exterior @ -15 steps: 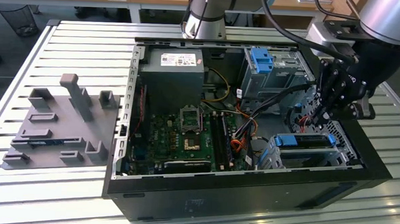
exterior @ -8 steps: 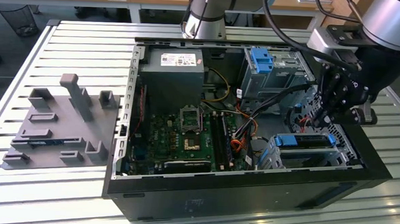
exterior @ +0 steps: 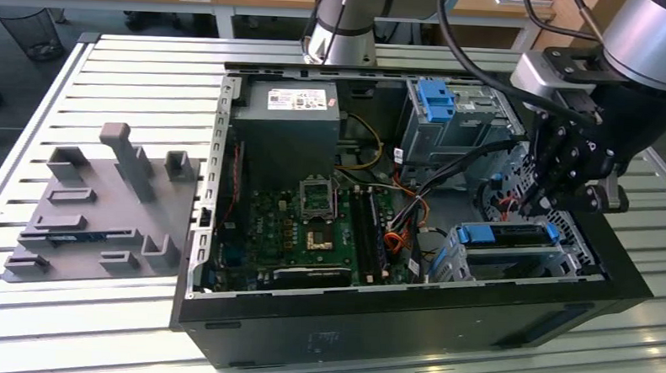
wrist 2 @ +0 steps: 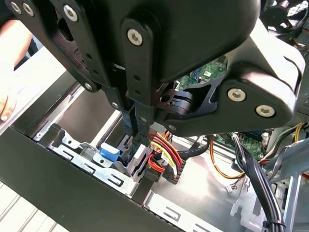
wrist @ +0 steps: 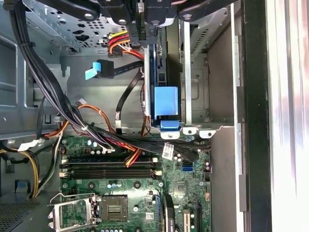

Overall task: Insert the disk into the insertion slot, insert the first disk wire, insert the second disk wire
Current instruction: 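Insert the first disk wire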

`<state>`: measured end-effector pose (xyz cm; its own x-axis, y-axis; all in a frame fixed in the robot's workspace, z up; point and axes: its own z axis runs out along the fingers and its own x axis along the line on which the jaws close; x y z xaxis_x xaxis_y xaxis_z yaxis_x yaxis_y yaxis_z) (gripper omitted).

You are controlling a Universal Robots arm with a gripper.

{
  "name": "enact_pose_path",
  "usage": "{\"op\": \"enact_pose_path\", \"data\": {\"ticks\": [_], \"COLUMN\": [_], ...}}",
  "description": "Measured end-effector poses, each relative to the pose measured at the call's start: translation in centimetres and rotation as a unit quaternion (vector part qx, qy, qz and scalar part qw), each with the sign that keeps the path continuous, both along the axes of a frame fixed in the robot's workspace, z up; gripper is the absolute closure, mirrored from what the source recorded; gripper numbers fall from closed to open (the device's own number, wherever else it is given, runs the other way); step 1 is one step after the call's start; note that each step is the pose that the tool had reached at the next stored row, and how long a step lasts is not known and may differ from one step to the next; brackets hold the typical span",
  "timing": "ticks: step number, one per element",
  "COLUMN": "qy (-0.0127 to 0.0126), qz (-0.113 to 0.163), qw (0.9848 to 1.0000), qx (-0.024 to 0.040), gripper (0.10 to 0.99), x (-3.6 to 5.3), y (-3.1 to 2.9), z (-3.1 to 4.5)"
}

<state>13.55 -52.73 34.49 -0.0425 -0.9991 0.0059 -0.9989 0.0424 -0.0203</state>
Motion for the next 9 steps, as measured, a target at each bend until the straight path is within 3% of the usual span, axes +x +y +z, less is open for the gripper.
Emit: {"op": "enact_pose_path", "data": {"ticks": [9], "qy": [-0.0025], "qz": [0.004], "qw": [1.0], "qx": [0.001], "gripper": [0.918], "x": [-0.1], "y": [-0.42], "z": [-0.17]}}
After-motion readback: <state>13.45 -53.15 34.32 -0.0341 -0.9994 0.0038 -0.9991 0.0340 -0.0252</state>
